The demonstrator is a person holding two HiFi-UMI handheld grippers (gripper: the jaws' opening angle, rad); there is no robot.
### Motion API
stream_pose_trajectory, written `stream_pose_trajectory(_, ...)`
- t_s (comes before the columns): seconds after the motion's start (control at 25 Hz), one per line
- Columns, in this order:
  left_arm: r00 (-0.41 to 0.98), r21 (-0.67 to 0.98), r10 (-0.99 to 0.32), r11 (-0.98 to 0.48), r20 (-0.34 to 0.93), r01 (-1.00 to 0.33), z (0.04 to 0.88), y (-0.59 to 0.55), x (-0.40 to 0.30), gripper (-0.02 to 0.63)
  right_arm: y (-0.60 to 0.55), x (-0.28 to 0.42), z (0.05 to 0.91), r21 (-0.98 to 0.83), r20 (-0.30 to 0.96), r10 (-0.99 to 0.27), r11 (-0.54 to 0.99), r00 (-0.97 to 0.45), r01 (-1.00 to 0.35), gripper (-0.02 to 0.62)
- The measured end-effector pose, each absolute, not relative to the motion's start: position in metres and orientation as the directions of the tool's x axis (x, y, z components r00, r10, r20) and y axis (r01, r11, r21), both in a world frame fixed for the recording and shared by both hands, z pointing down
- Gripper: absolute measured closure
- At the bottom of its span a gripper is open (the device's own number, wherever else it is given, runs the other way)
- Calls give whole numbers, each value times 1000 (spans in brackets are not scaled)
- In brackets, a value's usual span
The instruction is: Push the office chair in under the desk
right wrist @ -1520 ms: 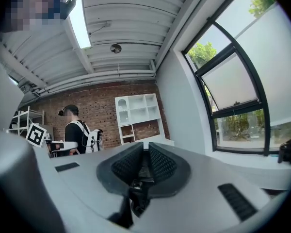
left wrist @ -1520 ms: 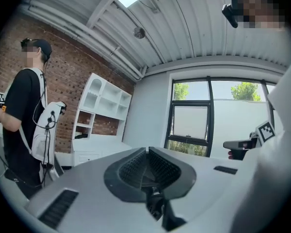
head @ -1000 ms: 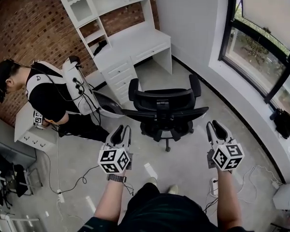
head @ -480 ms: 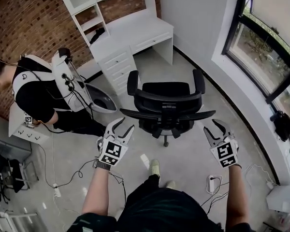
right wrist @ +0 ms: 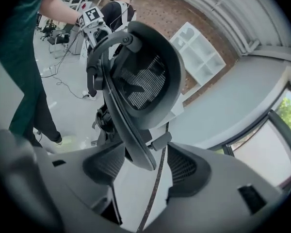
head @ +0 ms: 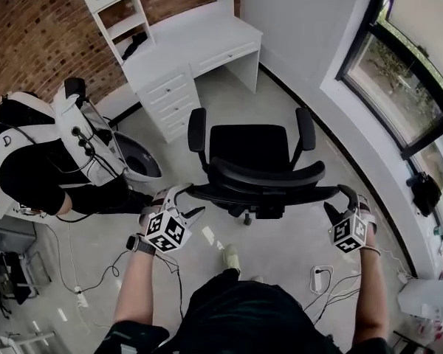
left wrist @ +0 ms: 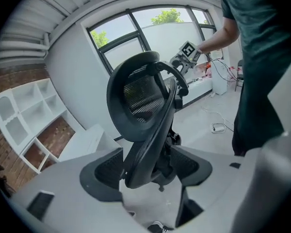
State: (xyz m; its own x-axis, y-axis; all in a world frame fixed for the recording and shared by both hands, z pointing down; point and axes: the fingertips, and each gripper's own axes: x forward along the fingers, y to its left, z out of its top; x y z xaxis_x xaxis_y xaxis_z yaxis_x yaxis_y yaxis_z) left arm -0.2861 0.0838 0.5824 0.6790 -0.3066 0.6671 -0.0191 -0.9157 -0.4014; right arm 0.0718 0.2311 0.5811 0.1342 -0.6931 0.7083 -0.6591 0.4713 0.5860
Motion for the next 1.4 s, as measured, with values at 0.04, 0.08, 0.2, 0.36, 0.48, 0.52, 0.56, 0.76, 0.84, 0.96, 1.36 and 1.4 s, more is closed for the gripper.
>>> stream_pose_trajectory(0.04, 681, -391, -287, -920, 674, 0, 586, 80, -284, 307, 227, 74, 585, 580, 720, -681, 483, 135, -656, 342)
stream_pose_trajectory(0.08, 681, -382, -268, -924, 682, 18, 589, 76, -282, 307, 223, 74, 589, 570, 733, -668, 500, 130, -652, 335)
stream_pose_trajectory(0.2, 666, -348, -201, -933, 718, 94, 603, 69, -273, 308, 218, 72, 593, 536, 772, -627, 556, 102, -635, 330)
stream_pose_trajectory(0.36, 633, -328, -144, -927, 761, 183, 616, 73, -265, 364, 225, 58, 601, 483, 823, -564, 640, 62, -598, 330)
stream_pose_trajectory(0.48, 619, -340, -144, -916, 772, 211, 617, 74, -264, 383, 221, 63, 624, 483, 836, -543, 656, 81, -581, 330)
stream_pose_trajectory(0.52, 618, -346, -149, -914, 772, 212, 618, 76, -264, 388, 218, 66, 631, 489, 833, -547, 650, 89, -581, 330)
stream_pose_trajectory(0.56, 619, -352, -155, -912, 770, 209, 619, 77, -263, 388, 213, 68, 635, 501, 825, -556, 643, 96, -579, 330)
stream_pose_trajectory(0.76, 621, -342, -154, -919, 769, 195, 614, 76, -252, 382, 206, 84, 646, 541, 820, -560, 691, 119, -479, 385)
stream_pose_trajectory(0.84, 612, -310, -130, -930, 780, 197, 605, 72, -251, 378, 202, 84, 642, 517, 841, -530, 725, 110, -456, 399)
stream_pose_trajectory(0.96, 598, -265, -96, -943, 796, 202, 593, 51, -259, 371, 183, 75, 630, 491, 857, -506, 743, 100, -455, 408)
stream_pose_trajectory(1.36, 556, -271, -126, -944, 822, 188, 616, 6, -220, 390, 127, 113, 641, 538, 830, -545, 729, 117, -423, 417)
stream_pose_trajectory(1.4, 549, -268, -126, -945, 826, 186, 618, 5, -214, 391, 126, 120, 645, 538, 831, -544, 730, 117, -421, 418)
